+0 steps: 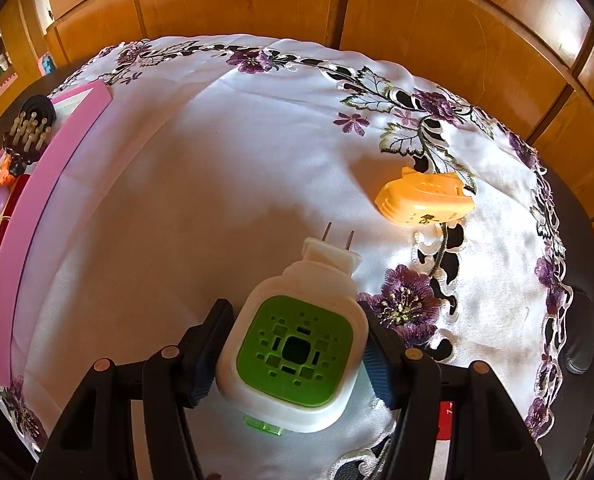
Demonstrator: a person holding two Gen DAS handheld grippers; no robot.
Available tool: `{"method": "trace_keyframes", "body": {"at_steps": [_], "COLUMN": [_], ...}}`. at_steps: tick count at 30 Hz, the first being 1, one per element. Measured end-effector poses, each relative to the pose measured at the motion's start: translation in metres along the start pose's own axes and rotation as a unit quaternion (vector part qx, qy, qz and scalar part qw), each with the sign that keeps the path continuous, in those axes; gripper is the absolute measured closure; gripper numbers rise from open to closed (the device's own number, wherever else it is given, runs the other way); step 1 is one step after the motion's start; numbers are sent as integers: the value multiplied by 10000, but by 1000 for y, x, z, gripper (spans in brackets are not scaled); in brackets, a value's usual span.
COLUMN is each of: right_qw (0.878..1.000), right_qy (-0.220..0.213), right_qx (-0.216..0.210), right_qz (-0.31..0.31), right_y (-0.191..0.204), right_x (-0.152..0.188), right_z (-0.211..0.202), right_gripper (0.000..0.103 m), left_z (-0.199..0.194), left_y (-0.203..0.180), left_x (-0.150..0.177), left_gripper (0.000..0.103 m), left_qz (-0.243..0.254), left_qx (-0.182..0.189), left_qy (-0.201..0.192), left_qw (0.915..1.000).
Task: Organize rigid objects
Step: 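Release the teal spool into the tray with the left gripper while the right holds the box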
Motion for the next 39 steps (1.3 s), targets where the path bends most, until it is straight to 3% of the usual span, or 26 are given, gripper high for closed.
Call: {"method": "trace_keyframes", "body": {"at_steps": [5,11,20,23,30,39], "right_qw": [10000,10000,10000,10000,10000,10000], "right_qy": [1,2,-1,-2,-9,-25], "right_qx": [-10,-15,-10,-9,7,24], "right_qz": [2,4,3,0,-12,-8], "right_y": [0,0,0,0,1,1], "right_x": [0,0,0,0,0,0], "right_z": [0,0,0,0,0,0], "right_gripper": [41,41,41,41,41,41], "left_z": [15,32,16,10,-7,-9], "left_y": [-13,-5,1,3,5,7], "left_x": [13,28,11,5,-8,-7], "left_gripper": [73,67,63,57,56,56], "left_qz": [438,371,227,219,200,96], "left_qx": [-46,-99,-205,-337,-447,-502], "left_qy": [79,444,110,16,-238,-214], "left_qw": [9990,9983,9995,9992,9985,9985]}}
Point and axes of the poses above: each gripper's, at about its wrist camera, not at the fingertips, and z roughly the way its jaws point, y to its left, x to its underside, the point moved 8 cm from there along z, roughly the way its jaws point, and after that the axes turned 15 degrees about -x, right-handed, at the moved point
